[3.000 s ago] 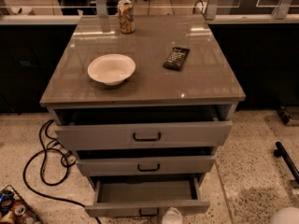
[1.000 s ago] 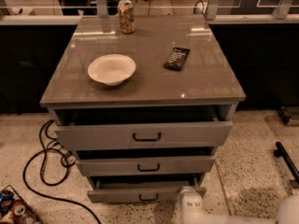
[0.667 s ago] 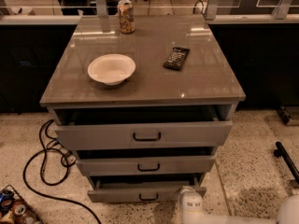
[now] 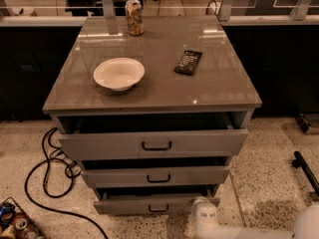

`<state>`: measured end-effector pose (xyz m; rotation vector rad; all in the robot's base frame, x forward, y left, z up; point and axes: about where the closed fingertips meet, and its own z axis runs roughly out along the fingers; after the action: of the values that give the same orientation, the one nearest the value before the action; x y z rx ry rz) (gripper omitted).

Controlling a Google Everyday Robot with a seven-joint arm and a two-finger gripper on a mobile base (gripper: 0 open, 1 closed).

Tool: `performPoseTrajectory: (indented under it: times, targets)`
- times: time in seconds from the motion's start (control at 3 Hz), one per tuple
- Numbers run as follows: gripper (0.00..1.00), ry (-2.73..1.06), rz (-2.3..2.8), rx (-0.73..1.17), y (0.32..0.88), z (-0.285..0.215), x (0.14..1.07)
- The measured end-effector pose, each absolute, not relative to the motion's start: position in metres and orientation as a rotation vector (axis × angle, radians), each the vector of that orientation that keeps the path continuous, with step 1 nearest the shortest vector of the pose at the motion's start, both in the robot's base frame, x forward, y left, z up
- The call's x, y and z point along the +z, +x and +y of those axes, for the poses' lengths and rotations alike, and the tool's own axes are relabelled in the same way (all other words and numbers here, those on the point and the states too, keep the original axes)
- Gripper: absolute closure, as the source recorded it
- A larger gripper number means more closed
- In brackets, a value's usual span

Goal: Close bottom drawer

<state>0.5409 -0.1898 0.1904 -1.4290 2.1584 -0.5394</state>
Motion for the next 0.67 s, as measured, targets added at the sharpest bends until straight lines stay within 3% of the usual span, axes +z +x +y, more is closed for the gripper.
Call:
performPoseTrajectory:
  times: [0.67]
  targets:
    - [1.0, -1.42, 2.137, -0.531, 0.5473, -0.1869, 0.1864]
